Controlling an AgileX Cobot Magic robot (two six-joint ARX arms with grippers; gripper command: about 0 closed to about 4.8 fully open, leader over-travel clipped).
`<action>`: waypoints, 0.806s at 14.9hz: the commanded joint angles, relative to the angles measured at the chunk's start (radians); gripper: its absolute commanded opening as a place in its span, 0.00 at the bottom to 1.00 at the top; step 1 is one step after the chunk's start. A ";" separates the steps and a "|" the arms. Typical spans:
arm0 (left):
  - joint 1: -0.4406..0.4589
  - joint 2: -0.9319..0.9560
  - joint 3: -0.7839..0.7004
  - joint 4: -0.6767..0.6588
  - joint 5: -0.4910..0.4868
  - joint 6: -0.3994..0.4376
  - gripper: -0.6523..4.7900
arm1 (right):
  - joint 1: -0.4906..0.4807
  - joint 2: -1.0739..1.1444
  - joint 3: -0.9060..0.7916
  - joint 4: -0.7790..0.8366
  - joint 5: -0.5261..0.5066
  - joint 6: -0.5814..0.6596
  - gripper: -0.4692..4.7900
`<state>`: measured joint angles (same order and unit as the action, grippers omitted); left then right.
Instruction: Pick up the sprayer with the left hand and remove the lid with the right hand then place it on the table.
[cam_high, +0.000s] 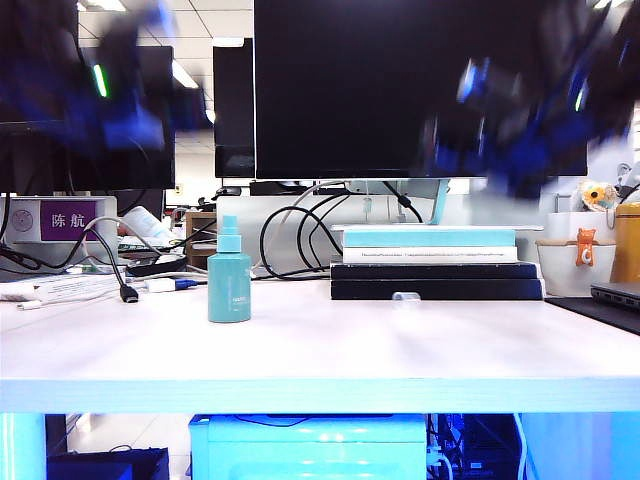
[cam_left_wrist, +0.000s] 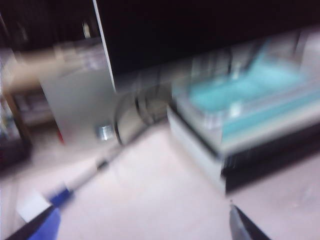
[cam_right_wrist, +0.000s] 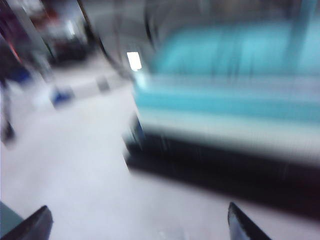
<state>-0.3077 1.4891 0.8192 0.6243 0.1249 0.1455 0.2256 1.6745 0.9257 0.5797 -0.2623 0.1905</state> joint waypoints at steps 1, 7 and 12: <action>0.000 -0.149 0.002 -0.179 -0.062 0.106 1.00 | 0.000 -0.118 0.005 -0.028 0.010 0.001 0.99; 0.002 -0.599 0.001 -0.544 -0.085 0.139 0.72 | -0.002 -0.468 0.003 -0.319 0.031 -0.026 0.73; 0.002 -0.981 -0.001 -0.698 -0.283 0.143 0.59 | -0.001 -0.842 -0.057 -0.319 0.164 -0.131 0.07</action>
<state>-0.3061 0.5335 0.8219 0.0227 -0.1284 0.2836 0.2245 0.8661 0.8875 0.2657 -0.1188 0.0944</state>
